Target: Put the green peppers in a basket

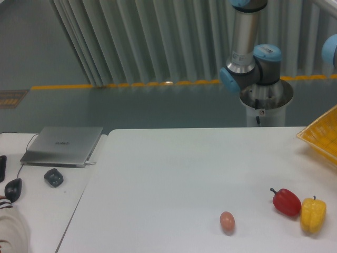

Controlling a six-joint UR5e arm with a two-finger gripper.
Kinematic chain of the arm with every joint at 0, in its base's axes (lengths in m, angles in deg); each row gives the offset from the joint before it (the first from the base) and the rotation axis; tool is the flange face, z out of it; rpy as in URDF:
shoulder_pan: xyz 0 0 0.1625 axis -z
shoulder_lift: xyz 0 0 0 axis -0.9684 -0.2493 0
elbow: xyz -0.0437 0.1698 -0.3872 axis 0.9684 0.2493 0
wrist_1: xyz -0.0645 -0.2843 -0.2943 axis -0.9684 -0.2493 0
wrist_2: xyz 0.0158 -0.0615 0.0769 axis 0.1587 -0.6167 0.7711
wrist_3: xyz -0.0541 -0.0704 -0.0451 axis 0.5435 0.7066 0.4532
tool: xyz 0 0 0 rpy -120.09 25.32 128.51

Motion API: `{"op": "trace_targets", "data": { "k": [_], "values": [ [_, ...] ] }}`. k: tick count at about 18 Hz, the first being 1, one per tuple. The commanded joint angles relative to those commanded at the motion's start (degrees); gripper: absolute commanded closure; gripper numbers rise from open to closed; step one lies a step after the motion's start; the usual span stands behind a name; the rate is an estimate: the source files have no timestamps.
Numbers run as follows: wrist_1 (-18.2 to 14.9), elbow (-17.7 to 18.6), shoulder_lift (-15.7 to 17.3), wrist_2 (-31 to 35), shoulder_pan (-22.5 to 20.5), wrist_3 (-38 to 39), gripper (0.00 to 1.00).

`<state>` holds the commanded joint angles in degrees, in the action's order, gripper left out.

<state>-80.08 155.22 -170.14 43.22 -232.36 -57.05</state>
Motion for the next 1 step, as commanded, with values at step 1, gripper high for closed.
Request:
{"op": "trace_targets", "data": {
  "k": [1],
  "values": [
    [-0.09,0.0,0.0,0.0,0.09,0.0,0.0]
  ]
}}
